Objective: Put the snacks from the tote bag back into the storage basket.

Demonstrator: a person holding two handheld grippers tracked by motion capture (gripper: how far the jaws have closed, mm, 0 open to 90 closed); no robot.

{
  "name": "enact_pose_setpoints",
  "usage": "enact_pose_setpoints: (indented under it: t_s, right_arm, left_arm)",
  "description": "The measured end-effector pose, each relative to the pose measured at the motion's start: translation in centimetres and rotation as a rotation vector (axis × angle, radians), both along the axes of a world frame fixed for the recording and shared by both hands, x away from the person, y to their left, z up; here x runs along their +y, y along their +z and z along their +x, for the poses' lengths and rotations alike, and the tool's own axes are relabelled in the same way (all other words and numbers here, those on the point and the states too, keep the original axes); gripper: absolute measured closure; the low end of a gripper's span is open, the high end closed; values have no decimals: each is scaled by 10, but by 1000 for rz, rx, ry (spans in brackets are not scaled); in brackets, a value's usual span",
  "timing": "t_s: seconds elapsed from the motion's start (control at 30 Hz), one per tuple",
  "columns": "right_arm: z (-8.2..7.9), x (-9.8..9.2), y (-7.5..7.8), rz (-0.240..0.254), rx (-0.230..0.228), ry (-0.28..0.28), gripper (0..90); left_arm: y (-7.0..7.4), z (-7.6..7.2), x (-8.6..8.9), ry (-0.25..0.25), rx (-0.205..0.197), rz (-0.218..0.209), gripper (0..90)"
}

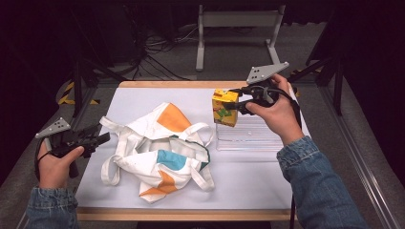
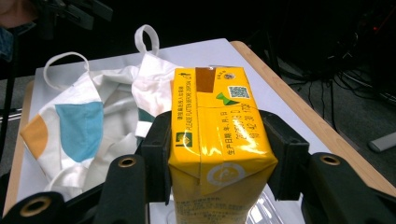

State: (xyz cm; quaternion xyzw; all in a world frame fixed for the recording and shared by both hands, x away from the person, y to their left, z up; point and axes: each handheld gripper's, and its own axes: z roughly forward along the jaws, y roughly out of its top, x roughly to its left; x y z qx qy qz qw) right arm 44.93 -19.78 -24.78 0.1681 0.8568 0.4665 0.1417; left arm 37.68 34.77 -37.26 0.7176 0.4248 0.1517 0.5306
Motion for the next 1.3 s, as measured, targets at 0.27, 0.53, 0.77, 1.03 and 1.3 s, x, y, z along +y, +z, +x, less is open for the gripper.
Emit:
enact_pose_setpoints:
  t_s: [0.27,0.53,0.77,1.03,1.3]
  right_arm:
    - [4,-21,-14,10,18,-42,515]
    - [9,-29,-34,4,27,-57,515]
    - [12,-31,-45,-9,8,-8,516]
    - [15,-29,-58,-33,11,30,516]
    - [17,-26,-70,-44,29,47,516]
  left_arm:
    - [0,0,0,-4,14,4,289]
    - [0,0,-1,-6,21,1,292]
    - [0,0,-1,-4,21,0,293]
    - [0,0,-1,-3,21,1,293]
    - [0,0,0,-3,22,0,293]
